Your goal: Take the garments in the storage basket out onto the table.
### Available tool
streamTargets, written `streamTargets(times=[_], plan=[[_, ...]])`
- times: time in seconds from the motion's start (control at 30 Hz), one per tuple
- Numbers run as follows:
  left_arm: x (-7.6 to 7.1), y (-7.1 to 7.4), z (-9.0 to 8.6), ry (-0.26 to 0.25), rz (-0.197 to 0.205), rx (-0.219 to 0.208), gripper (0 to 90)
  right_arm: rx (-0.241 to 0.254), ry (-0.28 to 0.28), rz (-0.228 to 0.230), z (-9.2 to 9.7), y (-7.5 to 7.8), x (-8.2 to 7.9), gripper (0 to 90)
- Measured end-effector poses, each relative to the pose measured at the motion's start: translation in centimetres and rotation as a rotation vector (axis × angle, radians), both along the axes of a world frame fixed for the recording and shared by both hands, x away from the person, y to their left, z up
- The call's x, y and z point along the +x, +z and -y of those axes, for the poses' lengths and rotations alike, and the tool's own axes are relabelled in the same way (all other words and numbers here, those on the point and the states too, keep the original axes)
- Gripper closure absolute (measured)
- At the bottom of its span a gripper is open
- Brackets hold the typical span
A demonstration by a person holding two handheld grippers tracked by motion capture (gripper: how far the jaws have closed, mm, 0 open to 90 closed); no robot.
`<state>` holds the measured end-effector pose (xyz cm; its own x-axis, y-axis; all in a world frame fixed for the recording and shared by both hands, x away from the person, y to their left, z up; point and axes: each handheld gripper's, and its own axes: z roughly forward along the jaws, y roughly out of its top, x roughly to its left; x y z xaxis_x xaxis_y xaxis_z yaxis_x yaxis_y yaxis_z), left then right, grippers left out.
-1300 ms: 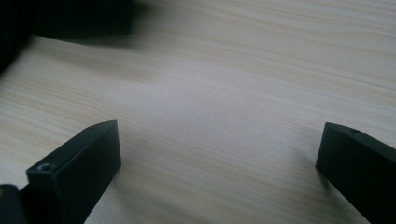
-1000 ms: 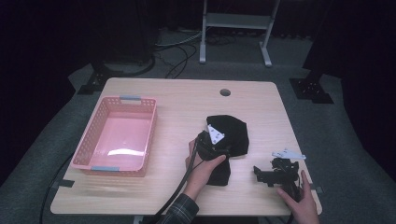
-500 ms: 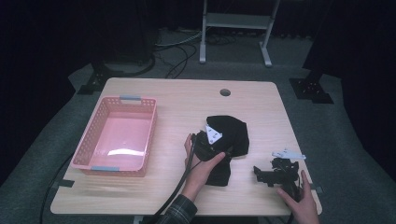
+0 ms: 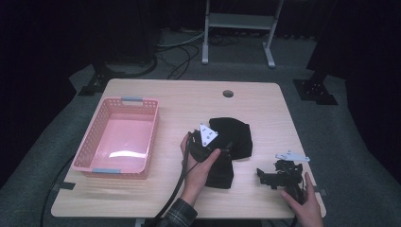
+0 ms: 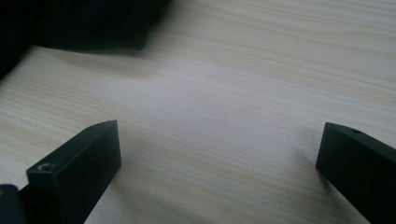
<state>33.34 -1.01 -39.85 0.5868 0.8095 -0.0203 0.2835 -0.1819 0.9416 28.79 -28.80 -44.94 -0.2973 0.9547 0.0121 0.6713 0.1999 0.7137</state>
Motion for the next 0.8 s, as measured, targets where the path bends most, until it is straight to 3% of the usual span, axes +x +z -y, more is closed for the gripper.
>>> streamTargets(times=[0.4, 0.6, 0.8], plan=[[-1.7, 3.2, -2.6, -0.055, 0.159, -0.171, 0.0, 0.000, 0.000, 0.000, 0.0, 0.0, 0.0, 0.0], [-2.7, 4.0, -4.5, -0.079, 0.211, -0.210, 0.0, -0.001, 0.000, 0.000, 0.0, 0.0, 0.0, 0.0], [-3.5, 3.8, -6.3, -0.088, 0.256, -0.233, 0.0, -0.001, 0.001, 0.000, 0.0, 0.0, 0.0, 0.0]])
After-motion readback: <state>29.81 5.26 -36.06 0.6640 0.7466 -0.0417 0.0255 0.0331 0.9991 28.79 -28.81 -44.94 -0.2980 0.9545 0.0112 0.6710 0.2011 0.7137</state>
